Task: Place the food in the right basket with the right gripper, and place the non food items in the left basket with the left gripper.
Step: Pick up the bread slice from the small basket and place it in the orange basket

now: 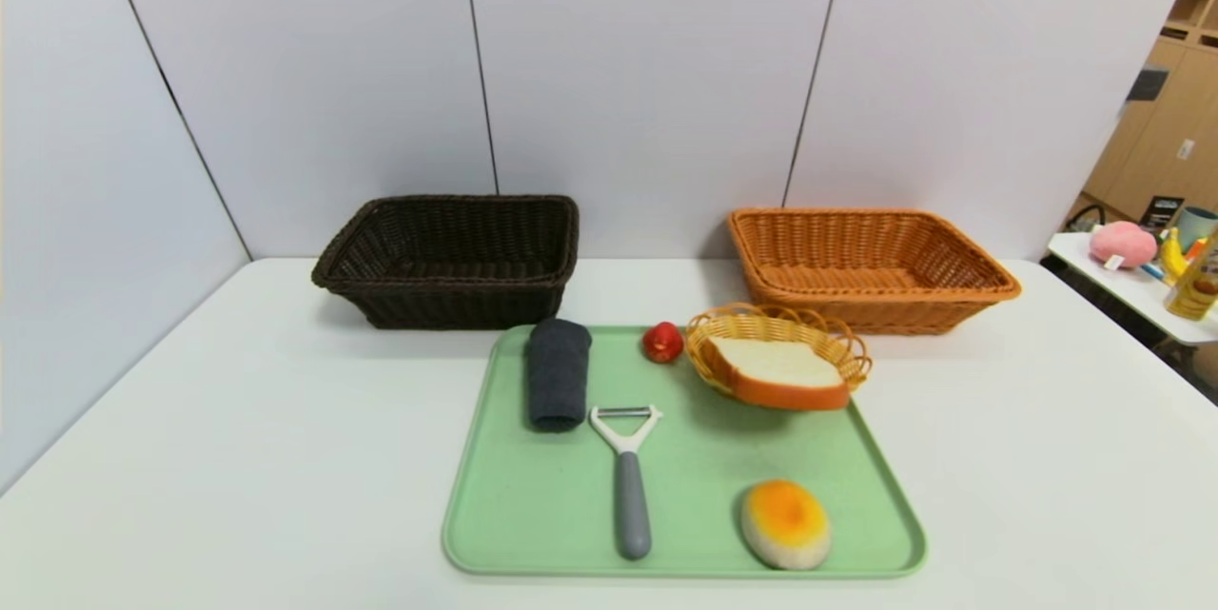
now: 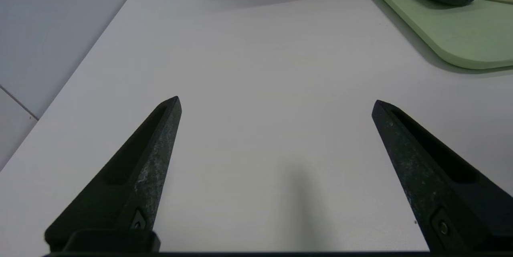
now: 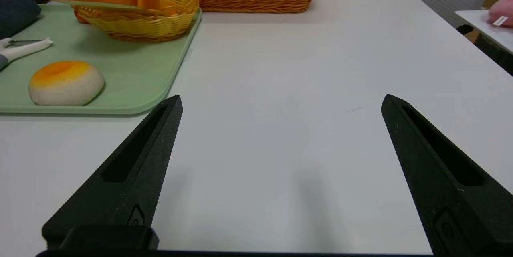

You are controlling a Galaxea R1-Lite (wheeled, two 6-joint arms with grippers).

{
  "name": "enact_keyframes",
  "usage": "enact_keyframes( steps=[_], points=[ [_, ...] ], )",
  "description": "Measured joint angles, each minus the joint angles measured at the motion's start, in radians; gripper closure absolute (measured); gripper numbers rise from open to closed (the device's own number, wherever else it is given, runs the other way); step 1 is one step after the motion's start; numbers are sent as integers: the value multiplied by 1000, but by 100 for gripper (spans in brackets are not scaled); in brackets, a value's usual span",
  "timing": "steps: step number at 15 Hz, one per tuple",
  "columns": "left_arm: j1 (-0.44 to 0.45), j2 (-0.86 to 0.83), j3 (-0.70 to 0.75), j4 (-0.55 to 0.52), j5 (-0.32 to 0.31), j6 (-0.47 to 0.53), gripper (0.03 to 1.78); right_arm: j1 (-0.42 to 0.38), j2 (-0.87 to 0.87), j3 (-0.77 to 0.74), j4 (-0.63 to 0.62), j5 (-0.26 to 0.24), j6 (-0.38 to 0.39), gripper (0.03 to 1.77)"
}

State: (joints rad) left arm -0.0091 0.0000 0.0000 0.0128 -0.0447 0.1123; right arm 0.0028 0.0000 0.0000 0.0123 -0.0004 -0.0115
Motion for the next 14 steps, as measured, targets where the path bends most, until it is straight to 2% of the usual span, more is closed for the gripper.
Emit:
enact_keyframes(
  steps=[3, 5, 8, 11, 14],
  points=[
    [0, 0, -13, 6, 14, 4, 12, 0, 0, -1, 1, 1, -26, 9],
    [0, 18, -92, 31, 26, 6, 12, 0, 0, -23, 3, 9, -33, 9],
    [0, 180, -342, 83, 31, -45, 12, 0, 59, -201, 27, 99, 37, 9],
    [0, 443, -669, 112, 15, -187, 12, 0, 271, -462, 44, 151, 169, 9],
    [-6, 689, -890, 155, -1, -325, 12, 6, 561, -820, 122, 170, 400, 9]
  ],
)
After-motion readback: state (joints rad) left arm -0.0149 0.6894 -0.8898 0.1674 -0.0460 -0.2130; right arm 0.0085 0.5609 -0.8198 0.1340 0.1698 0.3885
